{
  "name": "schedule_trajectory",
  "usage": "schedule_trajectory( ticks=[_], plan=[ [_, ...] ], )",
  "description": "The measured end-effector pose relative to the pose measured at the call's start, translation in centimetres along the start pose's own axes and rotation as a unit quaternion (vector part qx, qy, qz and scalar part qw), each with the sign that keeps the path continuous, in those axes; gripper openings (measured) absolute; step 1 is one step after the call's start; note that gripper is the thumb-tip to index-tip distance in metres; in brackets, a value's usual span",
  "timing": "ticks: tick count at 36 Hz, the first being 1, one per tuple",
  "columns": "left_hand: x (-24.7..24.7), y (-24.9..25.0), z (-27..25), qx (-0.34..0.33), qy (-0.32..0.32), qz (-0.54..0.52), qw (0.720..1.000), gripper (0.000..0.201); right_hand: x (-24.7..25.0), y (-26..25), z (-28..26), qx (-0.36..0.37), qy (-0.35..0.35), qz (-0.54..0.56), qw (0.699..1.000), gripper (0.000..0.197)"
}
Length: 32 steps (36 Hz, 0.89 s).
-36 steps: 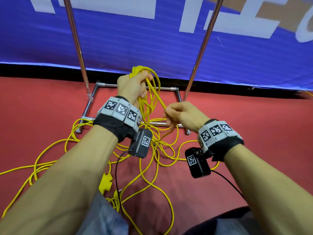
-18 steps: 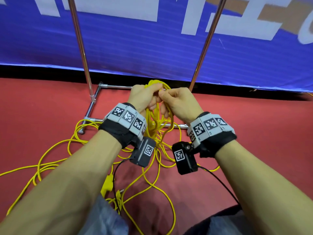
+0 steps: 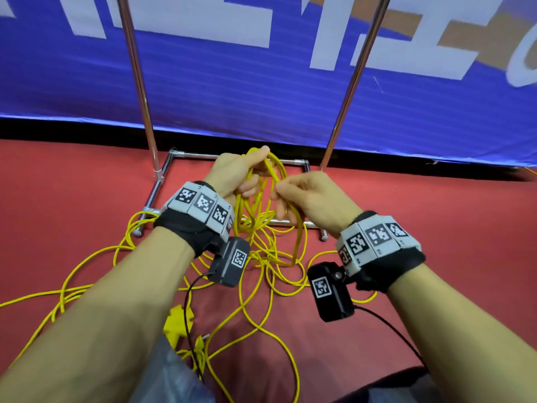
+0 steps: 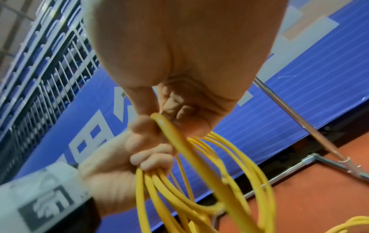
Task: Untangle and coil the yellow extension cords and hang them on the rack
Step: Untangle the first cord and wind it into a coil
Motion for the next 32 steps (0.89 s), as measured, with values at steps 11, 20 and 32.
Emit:
schedule_trajectory(
  ticks=[11, 20, 32],
  plan=[
    [-0.8, -0.3, -0.3, 0.004, 0.034, -0.005, 0.999, 0.033, -0.1, 0.6, 1.1, -0.060, 0.044, 0.065, 0.995, 0.039],
    [0.5, 0.2, 0.4, -0.012, 0.051, -0.046, 0.998, 0.029, 0.8, 2.4, -2.4, -0.152, -0.047, 0.051, 0.986, 0.016],
    [0.1, -1.1, -0.1, 0.036, 0.060, -0.008, 0.998, 0.031, 0.7, 0.3, 0.2, -0.044, 0.013, 0.009, 0.999, 0.028]
  ],
)
Point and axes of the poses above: each hand's wrist, its own z-axis towards the middle knuckle, its own x-axis out of the back of the hand, y = z × x, the point moved 7 cm from there along z, towards the middle knuckle, and after that the axes turned 14 degrees about z, right-handed, at the moved point
